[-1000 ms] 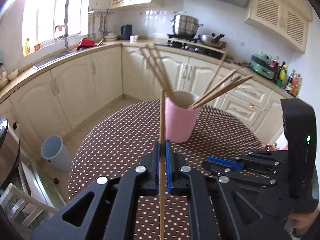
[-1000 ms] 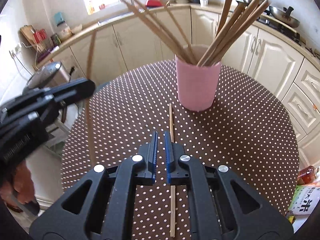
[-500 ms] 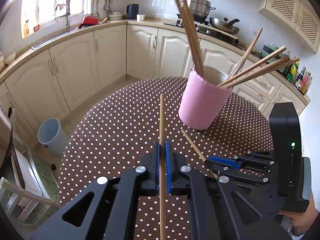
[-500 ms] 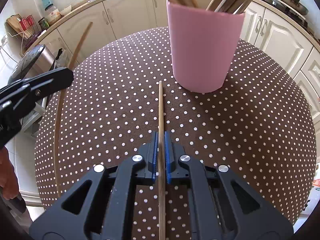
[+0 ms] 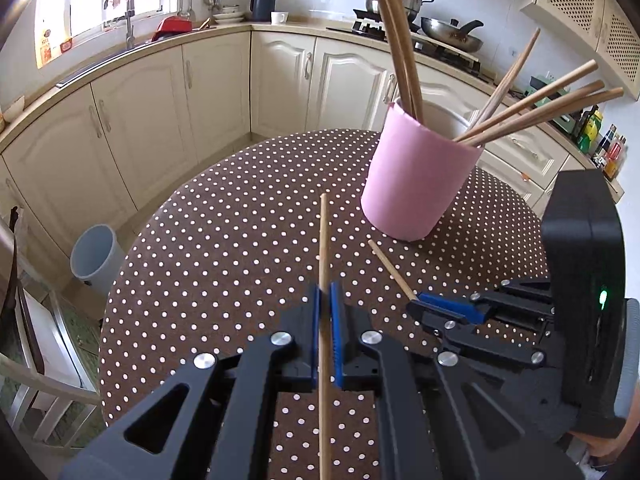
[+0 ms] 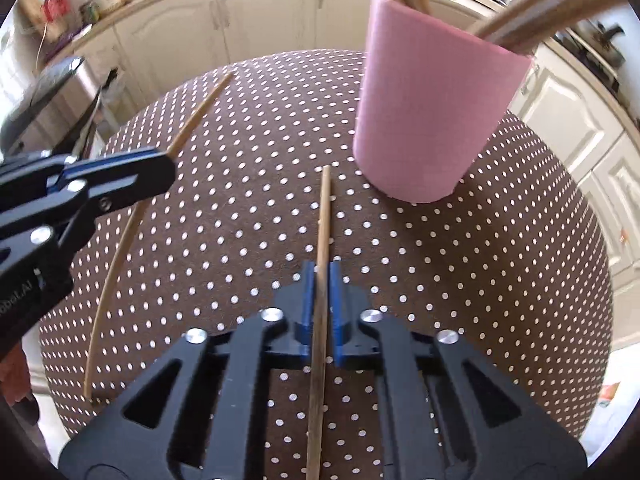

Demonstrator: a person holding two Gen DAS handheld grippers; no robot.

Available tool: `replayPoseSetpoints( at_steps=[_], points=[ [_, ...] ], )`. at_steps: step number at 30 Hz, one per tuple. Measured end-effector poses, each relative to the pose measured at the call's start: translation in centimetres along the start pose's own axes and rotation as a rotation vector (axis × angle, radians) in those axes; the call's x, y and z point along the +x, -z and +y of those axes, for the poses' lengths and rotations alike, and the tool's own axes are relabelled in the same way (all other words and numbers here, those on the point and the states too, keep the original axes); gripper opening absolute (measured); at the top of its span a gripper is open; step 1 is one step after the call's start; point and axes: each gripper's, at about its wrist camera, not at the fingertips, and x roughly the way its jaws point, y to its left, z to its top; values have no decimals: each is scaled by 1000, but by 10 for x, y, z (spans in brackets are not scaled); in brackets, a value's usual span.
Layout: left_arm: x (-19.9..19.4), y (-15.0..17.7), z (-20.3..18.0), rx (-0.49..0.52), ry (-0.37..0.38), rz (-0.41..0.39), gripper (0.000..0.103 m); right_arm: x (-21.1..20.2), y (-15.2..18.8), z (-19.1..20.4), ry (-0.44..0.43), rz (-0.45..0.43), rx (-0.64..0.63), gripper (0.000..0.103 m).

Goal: Organize utensils
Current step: 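Raise both upright chopsticks above the pink cup and lower them in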

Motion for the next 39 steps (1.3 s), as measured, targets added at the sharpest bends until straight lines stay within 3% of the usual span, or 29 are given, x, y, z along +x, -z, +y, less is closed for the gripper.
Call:
replayPoseSetpoints(
  at_steps=[5,12,23,31,39],
  points=[
    [-7,3,-5,9,4,-10,6,-9,6,-2,-30,-36,15,6],
    [-41,3,-16,13,11,-80,6,-71,11,-22,-112,-201,91,6],
    [-107,3,-48,56,41,-237,6,-161,29,-30,-116,-439,122,6],
    [-131,4,-69,79,52,-293,6,-187,50,-39,-98,-518,128,6],
    [-133,4,-81,105,58,-343,6,-196,56,-39,-91,-539,122,6]
  ],
)
